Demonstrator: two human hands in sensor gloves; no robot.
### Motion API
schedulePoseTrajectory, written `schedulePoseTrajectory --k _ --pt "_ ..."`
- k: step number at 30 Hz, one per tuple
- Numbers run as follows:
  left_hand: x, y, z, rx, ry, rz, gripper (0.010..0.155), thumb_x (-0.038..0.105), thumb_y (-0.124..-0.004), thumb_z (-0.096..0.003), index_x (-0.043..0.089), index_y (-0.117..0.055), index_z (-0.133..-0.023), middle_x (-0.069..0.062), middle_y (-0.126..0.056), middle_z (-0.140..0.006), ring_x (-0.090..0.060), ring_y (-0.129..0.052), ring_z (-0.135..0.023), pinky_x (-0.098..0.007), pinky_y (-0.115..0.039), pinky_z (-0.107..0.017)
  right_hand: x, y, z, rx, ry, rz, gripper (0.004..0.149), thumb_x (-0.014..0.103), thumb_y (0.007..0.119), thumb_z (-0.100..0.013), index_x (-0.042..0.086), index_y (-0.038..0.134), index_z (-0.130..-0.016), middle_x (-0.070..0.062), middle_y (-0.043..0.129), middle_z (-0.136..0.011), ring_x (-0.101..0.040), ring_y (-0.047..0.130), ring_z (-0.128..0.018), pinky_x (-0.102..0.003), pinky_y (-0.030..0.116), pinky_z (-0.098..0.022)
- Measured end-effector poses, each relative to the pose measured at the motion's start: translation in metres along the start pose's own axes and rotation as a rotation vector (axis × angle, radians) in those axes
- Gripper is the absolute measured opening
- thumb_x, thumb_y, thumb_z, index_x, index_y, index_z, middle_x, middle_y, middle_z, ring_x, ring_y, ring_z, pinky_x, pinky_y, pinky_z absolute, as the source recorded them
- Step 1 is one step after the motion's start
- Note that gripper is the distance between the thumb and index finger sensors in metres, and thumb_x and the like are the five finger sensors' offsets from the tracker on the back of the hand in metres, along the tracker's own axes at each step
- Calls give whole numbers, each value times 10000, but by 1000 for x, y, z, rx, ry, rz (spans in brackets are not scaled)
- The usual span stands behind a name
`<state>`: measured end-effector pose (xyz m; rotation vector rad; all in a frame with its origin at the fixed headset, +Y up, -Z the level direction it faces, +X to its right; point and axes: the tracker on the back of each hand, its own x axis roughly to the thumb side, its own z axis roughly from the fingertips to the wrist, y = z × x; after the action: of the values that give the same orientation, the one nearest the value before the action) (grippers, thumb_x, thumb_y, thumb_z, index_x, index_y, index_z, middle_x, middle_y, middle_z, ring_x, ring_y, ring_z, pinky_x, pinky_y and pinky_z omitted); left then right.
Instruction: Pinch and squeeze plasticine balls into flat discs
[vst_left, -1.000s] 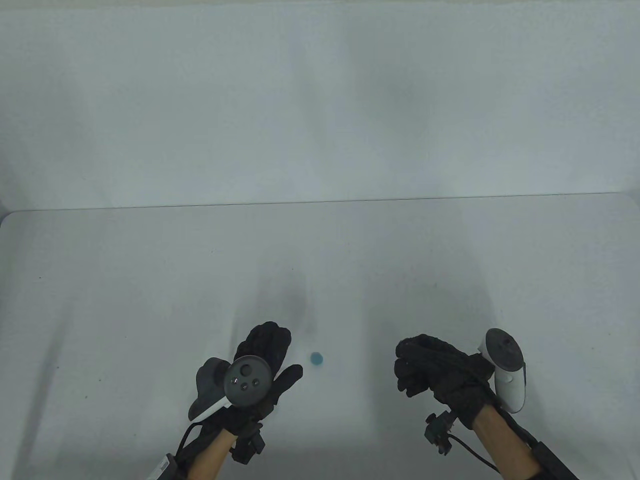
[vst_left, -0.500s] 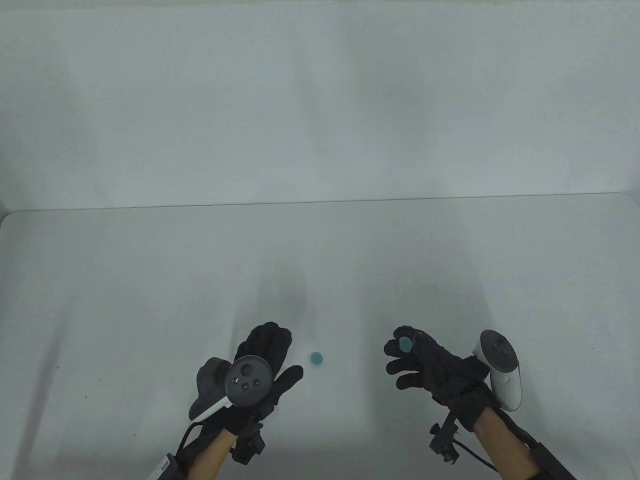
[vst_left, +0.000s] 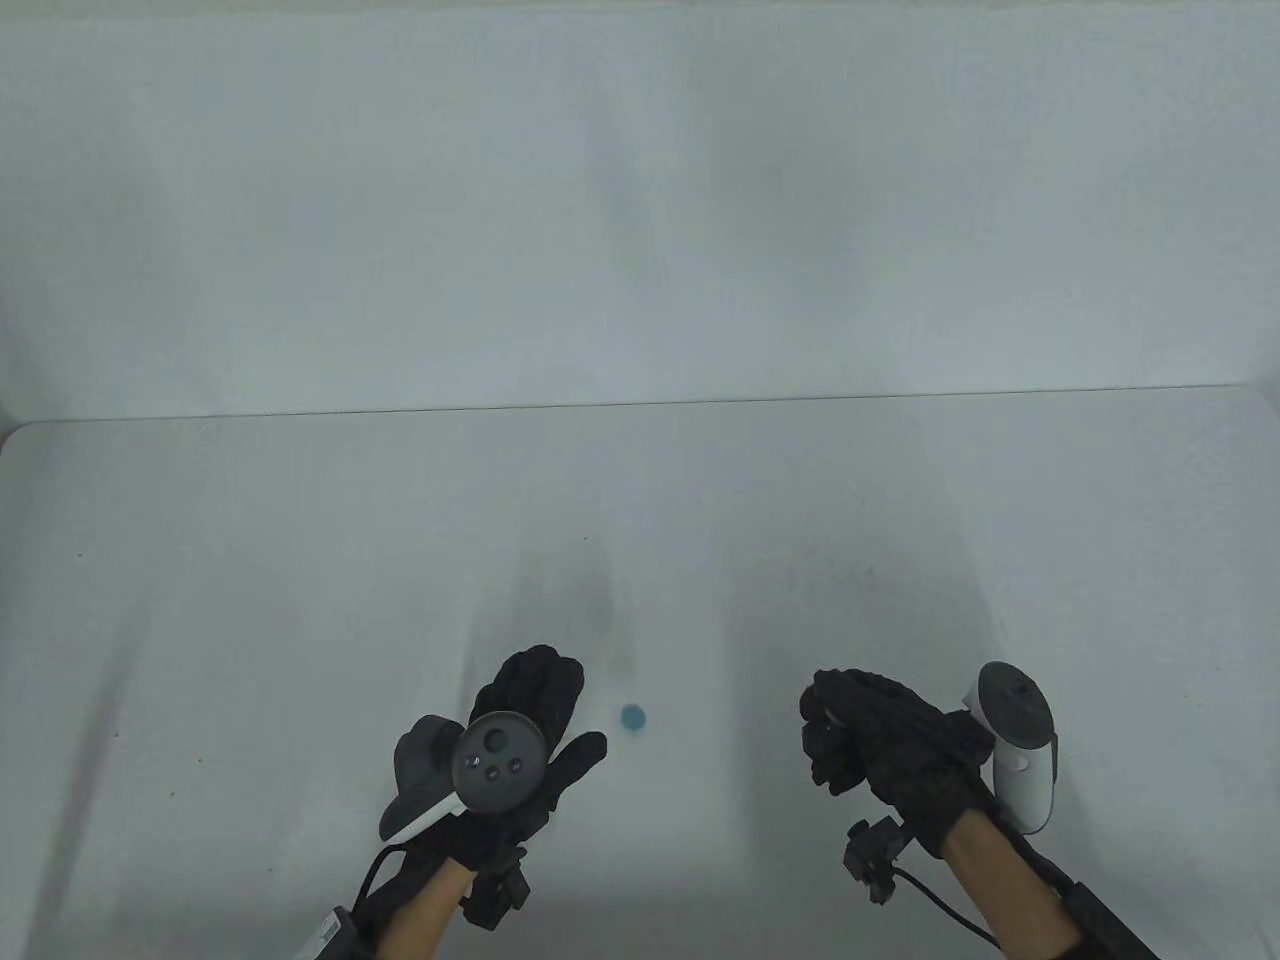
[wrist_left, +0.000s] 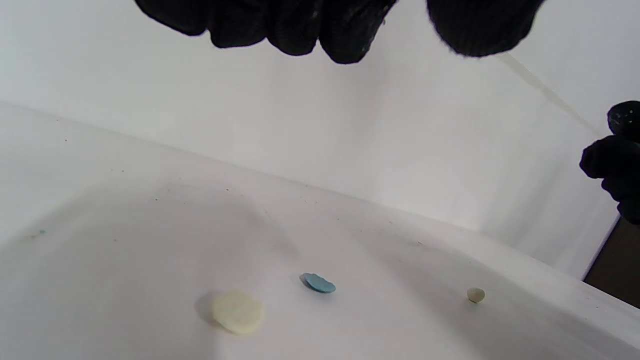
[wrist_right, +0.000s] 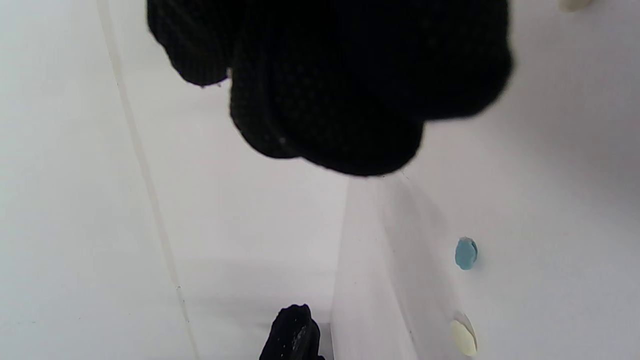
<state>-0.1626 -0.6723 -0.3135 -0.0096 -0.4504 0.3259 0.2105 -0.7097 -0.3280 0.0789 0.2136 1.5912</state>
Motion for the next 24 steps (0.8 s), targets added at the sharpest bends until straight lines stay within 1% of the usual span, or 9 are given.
schedulePoseTrajectory --k 3,4,5,6,7,8,14,18,24 --pt "0 0 0 0 -1 -6 752 488 -631 -561 59 -460 -1154 -261 -406 -1177 -532 -443 -1082 -616 -462 -750 -1 1 0 4 1 6 424 446 756 -553 81 882 -726 -9 1018 -440 -90 1047 -239 -188 939 -141" --pt "0 0 0 2 -1 -6 752 489 -631 -561 59 -461 -1154 -260 -406 -1177 -531 -445 -1081 -616 -463 -749 -2 1 0 13 -2 0 439 470 731 -561 97 873 -746 -6 1018 -467 -101 1048 -260 -194 938 -157" --pt "0 0 0 4 -1 -3 752 488 -631 -561 58 -460 -1153 -260 -405 -1178 -530 -442 -1083 -616 -461 -750 -4 1 0 50 -2 -16 562 560 669 -561 88 852 -804 -46 1016 -528 -125 1046 -299 -206 936 -183" --pt "0 0 0 3 -2 -1 751 488 -631 -561 60 -459 -1154 -261 -406 -1177 -532 -443 -1082 -616 -462 -750 -5 1 0 97 8 -37 711 646 591 -557 42 819 -856 -93 1003 -586 -150 1042 -341 -222 936 -212" --pt "0 0 0 0 -1 -1 752 488 -631 -560 59 -460 -1153 -261 -405 -1177 -531 -443 -1082 -616 -461 -750 -6 2 0 108 7 -53 745 665 574 -556 30 810 -865 -106 997 -598 -165 1039 -356 -233 935 -224" --pt "0 0 0 -2 -1 -5 751 487 -631 -561 59 -461 -1153 -260 -406 -1177 -532 -443 -1082 -616 -462 -750 -6 2 -1 74 13 -49 734 655 581 -554 29 814 -858 -102 1000 -591 -161 1042 -352 -229 938 -220" --pt "1 1 1 1 -1 -5 751 488 -631 -561 59 -461 -1153 -261 -405 -1177 -531 -443 -1082 -616 -461 -750 -7 3 -2 97 25 -84 695 606 577 -572 15 824 -842 -107 1009 -575 -159 1052 -337 -223 950 -204" --pt "1 1 1 5 -3 -4 752 488 -631 -560 59 -461 -1153 -260 -407 -1177 -531 -444 -1081 -615 -462 -750 -6 2 -2 58 22 -84 502 489 679 -572 61 876 -745 -41 1028 -480 -109 1062 -256 -192 958 -137" --pt "1 1 1 1 -5 -3 750 488 -631 -560 59 -462 -1153 -260 -406 -1177 -532 -444 -1081 -615 -461 -751 -1 4 -2 67 -9 -44 459 448 746 -549 42 910 -687 -45 1034 -410 -94 1058 -198 -187 954 -94"
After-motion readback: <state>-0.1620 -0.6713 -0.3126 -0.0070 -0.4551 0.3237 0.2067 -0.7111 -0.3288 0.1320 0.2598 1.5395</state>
